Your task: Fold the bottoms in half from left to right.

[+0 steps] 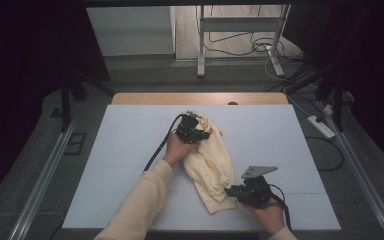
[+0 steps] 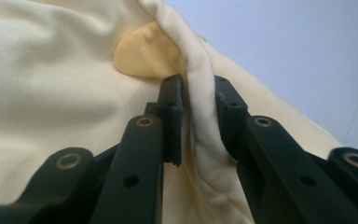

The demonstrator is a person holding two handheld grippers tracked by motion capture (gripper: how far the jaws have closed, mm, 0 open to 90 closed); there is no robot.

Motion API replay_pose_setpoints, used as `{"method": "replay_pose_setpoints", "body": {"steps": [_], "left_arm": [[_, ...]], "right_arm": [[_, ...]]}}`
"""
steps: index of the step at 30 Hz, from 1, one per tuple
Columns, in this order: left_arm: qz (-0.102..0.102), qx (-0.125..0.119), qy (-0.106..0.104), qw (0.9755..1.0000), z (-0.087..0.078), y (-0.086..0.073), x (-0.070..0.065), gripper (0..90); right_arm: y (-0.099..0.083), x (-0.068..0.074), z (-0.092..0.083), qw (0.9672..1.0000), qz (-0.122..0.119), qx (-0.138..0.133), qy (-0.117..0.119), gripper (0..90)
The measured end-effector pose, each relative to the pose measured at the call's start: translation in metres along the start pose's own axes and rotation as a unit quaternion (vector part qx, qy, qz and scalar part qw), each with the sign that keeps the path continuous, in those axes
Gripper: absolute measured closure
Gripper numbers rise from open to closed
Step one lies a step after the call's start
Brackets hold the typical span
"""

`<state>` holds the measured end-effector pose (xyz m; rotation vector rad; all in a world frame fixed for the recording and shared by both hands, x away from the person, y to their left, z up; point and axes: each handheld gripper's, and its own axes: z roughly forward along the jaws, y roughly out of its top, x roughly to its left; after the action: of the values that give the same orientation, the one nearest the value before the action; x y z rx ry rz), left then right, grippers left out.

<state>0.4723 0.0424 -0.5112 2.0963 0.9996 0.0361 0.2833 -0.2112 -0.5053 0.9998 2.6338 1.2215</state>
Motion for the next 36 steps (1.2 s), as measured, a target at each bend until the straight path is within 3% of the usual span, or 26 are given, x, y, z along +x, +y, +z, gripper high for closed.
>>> {"method": "replay_pose_setpoints", "body": {"steps": [3, 6, 10, 18, 26, 30, 36], "left_arm": [[0.005, -0.007, -0.006, 0.9999, -0.003, 0.001, -0.002, 62.6], [0.009, -0.018, -0.001, 0.9998, -0.009, 0.002, -0.005, 47.2], [0.020, -0.022, 0.002, 0.9996, -0.019, 0.002, -0.007, 43.2], [0.023, -0.023, -0.002, 0.9995, -0.033, -0.010, -0.003, 40.8], [0.030, -0.034, -0.001, 0.9990, -0.053, -0.027, -0.007, 39.8], [0.049, -0.031, 0.014, 0.9982, -0.060, -0.035, -0.011, 39.3], [0.055, -0.031, 0.016, 0.9979, -0.067, -0.047, -0.011, 38.1]], "right_arm": [[-0.001, 0.000, -0.001, 0.9999, -0.005, -0.002, -0.009, 76.0], [0.000, -0.001, -0.005, 0.9995, -0.011, -0.007, -0.029, 57.1], [0.006, -0.006, -0.016, 0.9989, 0.004, -0.034, -0.032, 47.1], [0.015, -0.011, -0.027, 0.9974, 0.012, -0.060, -0.037, 44.2], [0.025, -0.010, -0.024, 0.9975, 0.001, -0.061, -0.036, 42.4], [0.031, -0.010, -0.020, 0.9977, -0.005, -0.058, -0.035, 42.2], [0.041, -0.013, -0.010, 0.9981, -0.015, -0.045, -0.038, 41.5]]}}
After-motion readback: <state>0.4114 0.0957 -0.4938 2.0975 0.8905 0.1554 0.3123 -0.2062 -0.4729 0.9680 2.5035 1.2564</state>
